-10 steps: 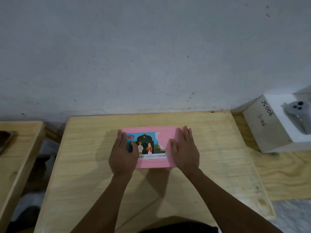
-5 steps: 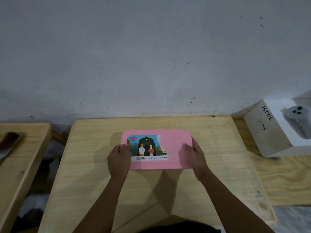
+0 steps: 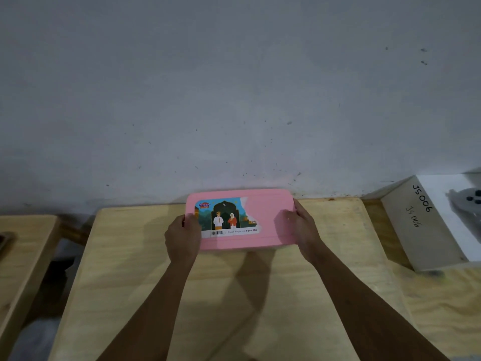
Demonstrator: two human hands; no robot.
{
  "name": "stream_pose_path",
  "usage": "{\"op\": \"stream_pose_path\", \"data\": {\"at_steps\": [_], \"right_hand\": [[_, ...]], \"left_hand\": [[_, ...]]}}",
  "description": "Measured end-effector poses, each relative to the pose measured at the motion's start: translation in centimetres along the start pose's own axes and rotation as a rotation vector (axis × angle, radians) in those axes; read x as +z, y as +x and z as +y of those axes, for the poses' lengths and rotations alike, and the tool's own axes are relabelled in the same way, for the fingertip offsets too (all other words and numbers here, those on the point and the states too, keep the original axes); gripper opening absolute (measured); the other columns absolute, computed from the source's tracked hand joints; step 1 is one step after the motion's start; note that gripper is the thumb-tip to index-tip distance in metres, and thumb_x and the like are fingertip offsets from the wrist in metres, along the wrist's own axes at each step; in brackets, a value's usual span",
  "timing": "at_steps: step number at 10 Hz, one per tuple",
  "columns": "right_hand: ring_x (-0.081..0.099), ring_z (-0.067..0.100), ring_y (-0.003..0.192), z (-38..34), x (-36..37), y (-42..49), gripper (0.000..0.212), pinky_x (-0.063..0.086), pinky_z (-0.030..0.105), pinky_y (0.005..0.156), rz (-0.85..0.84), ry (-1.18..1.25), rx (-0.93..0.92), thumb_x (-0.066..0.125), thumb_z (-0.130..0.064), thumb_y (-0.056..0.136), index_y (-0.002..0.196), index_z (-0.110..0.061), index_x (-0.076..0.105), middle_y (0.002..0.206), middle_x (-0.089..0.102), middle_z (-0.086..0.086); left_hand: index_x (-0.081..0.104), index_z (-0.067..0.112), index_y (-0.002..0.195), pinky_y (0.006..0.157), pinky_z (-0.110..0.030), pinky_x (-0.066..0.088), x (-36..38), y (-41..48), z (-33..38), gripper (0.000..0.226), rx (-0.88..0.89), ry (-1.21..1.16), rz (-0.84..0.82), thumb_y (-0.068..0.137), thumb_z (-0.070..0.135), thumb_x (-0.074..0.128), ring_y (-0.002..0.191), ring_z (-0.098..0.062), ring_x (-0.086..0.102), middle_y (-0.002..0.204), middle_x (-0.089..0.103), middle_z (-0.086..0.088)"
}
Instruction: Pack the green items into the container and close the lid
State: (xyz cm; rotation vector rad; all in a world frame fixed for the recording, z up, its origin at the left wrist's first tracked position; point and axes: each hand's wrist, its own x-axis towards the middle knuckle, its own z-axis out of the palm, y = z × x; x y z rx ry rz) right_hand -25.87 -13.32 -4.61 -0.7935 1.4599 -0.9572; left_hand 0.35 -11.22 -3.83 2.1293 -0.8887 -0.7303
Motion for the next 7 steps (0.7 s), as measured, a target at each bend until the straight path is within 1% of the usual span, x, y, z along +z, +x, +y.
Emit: {"op": "stream_pose_path", "data": {"at_steps": [1, 2, 3, 4, 5, 6, 7], "right_hand": [[0.063, 0.022, 0.109, 0.4, 0.2, 0.7, 0.042, 0.057, 0.043, 0.082, 0.013, 0.001, -0.001, 0.047, -0.016, 0.097, 0.133, -0.036, 0.055, 0.125, 0.065, -0.004], [0.058, 0.024, 0.117, 1.2, 0.4, 0.9, 0.043, 0.05, 0.048, 0.096, 0.035, -0.012, -0.011, 0.051, -0.019, 0.094, 0.133, -0.038, 0.055, 0.127, 0.063, -0.005], [0.056, 0.022, 0.119, 1.5, 0.6, 0.9, 0.043, 0.049, 0.044, 0.098, 0.064, -0.033, -0.026, 0.052, -0.022, 0.094, 0.134, -0.037, 0.054, 0.129, 0.062, -0.006], [0.06, 0.021, 0.111, 1.1, 1.1, 0.5, 0.04, 0.052, 0.041, 0.09, 0.107, -0.095, -0.049, 0.05, -0.031, 0.093, 0.133, -0.033, 0.055, 0.12, 0.065, -0.005], [0.064, 0.023, 0.101, 0.6, 1.7, 0.0, 0.03, 0.054, 0.042, 0.087, 0.123, -0.246, -0.079, 0.05, -0.037, 0.09, 0.119, -0.031, 0.056, 0.108, 0.066, -0.003], [0.063, 0.028, 0.096, -0.7, 2.3, -0.5, 0.024, 0.052, 0.035, 0.076, 0.17, -0.554, -0.172, 0.042, -0.034, 0.095, 0.109, -0.018, 0.053, 0.102, 0.063, 0.006], [0.052, 0.031, 0.123, -3.3, 3.1, -0.2, 0.045, 0.044, 0.043, 0.099, 0.142, -0.709, -0.169, 0.044, -0.032, 0.099, 0.139, -0.01, 0.047, 0.137, 0.053, 0.012]], "left_hand": [[0.068, 0.007, 0.088, 0.058, -0.028, 0.04, 0.4, 0.8, 0.2, 0.031, 0.021, 0.01, -0.007, 0.095, 0.023, 0.043, 0.072, -0.024, 0.058, 0.077, 0.061, -0.005], [0.067, 0.007, 0.088, 0.056, -0.026, 0.04, 0.5, 0.9, -0.1, 0.033, 0.063, 0.028, -0.004, 0.096, 0.026, 0.042, 0.071, -0.024, 0.06, 0.078, 0.063, -0.005], [0.068, 0.008, 0.089, 0.063, -0.03, 0.045, 0.6, 1.2, -0.7, 0.033, 0.074, 0.027, -0.019, 0.097, 0.028, 0.042, 0.074, -0.026, 0.06, 0.08, 0.066, -0.007], [0.069, 0.008, 0.088, 0.067, -0.035, 0.05, 0.1, 1.4, -0.7, 0.035, 0.08, 0.037, -0.057, 0.096, 0.029, 0.043, 0.079, -0.031, 0.063, 0.082, 0.068, -0.01], [0.068, 0.006, 0.091, 0.057, -0.026, 0.045, -0.5, 2.1, -0.1, 0.037, 0.05, 0.065, -0.208, 0.097, 0.028, 0.039, 0.079, -0.026, 0.063, 0.088, 0.069, -0.011], [0.063, 0.007, 0.117, 0.085, -0.037, 0.052, -1.9, 2.5, 1.7, 0.049, 0.091, 0.229, -0.288, 0.09, 0.043, 0.042, 0.103, -0.032, 0.062, 0.119, 0.065, -0.018], [0.047, 0.013, 0.138, 0.105, -0.041, 0.041, -3.6, 2.6, 5.0, 0.051, 0.25, 0.321, -0.238, 0.093, 0.036, 0.051, 0.129, -0.03, 0.048, 0.14, 0.052, -0.012]]}}
